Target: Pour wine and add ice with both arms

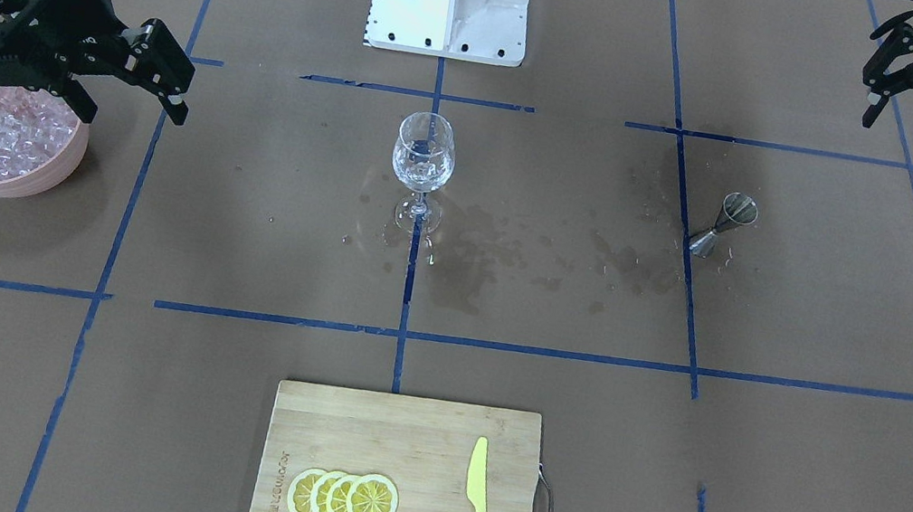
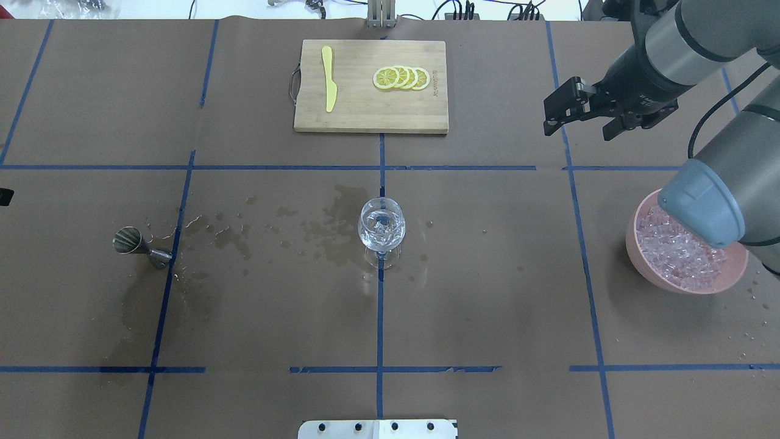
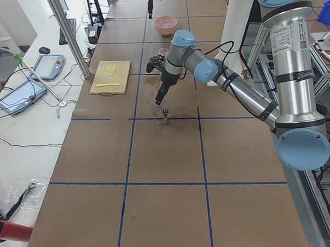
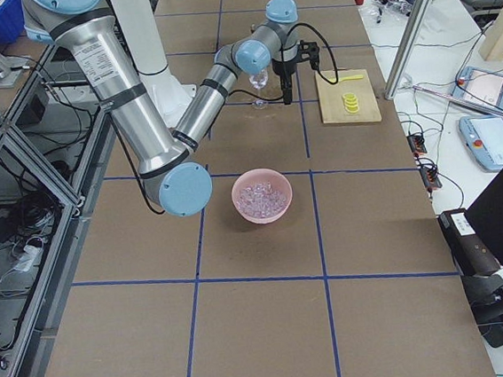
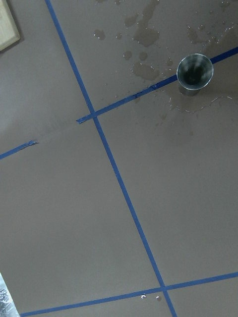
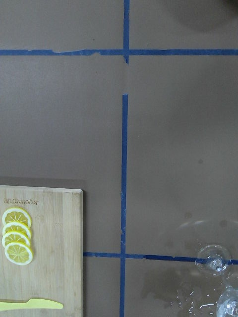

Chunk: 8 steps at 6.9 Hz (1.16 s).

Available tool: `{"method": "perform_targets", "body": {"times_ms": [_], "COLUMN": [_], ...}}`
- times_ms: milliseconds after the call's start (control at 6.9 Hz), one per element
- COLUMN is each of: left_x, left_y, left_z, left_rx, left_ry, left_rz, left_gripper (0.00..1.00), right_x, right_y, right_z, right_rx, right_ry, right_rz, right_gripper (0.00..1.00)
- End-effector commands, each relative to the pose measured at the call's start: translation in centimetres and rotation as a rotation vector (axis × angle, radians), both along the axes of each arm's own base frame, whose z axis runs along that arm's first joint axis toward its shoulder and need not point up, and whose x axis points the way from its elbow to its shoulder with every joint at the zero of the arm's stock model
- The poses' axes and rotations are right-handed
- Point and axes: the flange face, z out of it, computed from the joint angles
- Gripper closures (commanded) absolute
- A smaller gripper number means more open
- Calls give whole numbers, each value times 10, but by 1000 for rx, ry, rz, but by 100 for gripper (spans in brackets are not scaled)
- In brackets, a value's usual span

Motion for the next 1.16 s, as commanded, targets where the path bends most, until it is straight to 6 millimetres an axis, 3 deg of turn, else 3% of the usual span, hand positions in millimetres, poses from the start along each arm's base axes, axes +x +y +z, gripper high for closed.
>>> {"method": "perform_targets", "body": {"times_ms": [0, 145, 435, 1014], "left_x": [-8, -14, -27, -38], "left_y": [2, 3, 14, 10], "left_z": [-5, -7, 6, 12], "left_rx": [9, 25, 52, 90], "left_ry": [11, 22, 55, -11], "left_rz": [-23, -37, -135, -228], "left_gripper": [0, 0, 0, 0], "right_x": [5, 6, 6, 4], "right_y": [3, 5, 6, 5], "right_z": [-6, -8, -16, -18], "right_rx": [0, 2, 6, 9], "right_ry": [-9, -12, -13, -10], "right_rz": [7, 8, 10, 11], "right_gripper": [0, 0, 0, 0]}}
